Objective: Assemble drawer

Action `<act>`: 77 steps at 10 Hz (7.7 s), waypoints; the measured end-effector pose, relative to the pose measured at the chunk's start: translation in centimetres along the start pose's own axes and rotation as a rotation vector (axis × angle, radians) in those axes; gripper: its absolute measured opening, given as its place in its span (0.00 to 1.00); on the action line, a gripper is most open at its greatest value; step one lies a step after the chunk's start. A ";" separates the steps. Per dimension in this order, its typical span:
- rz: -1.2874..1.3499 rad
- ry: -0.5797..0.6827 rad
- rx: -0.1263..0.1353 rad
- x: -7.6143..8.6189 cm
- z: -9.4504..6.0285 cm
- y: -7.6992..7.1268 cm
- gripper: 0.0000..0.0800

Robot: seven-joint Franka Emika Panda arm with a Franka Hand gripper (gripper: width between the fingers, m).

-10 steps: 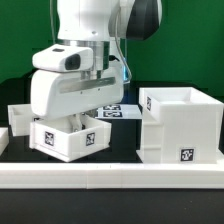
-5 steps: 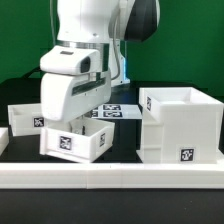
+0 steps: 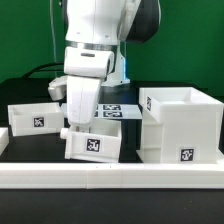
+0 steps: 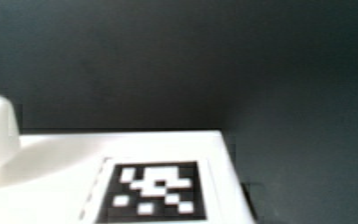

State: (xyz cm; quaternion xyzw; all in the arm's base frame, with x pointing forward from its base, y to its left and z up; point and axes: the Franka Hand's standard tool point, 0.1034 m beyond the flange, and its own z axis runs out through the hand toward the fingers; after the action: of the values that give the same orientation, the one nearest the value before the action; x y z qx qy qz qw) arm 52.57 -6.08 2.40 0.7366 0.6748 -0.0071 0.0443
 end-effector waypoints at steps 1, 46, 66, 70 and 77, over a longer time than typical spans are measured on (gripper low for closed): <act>0.004 0.000 0.000 0.0 0.0 0.0 0.05; -0.048 0.088 0.035 3.9 0.9 1.2 0.05; -0.052 0.091 0.014 5.8 1.2 1.0 0.05; -0.052 0.088 0.027 5.7 1.2 0.9 0.05; -0.059 0.088 0.028 6.0 1.2 0.9 0.05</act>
Offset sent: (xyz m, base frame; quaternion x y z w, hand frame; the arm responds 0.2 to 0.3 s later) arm 0.0014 0.0168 0.0000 -0.0657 0.0017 0.0012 0.9978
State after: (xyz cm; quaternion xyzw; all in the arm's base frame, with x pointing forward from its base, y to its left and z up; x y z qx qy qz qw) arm 54.02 -0.29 0.83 0.7167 0.6972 0.0145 0.0041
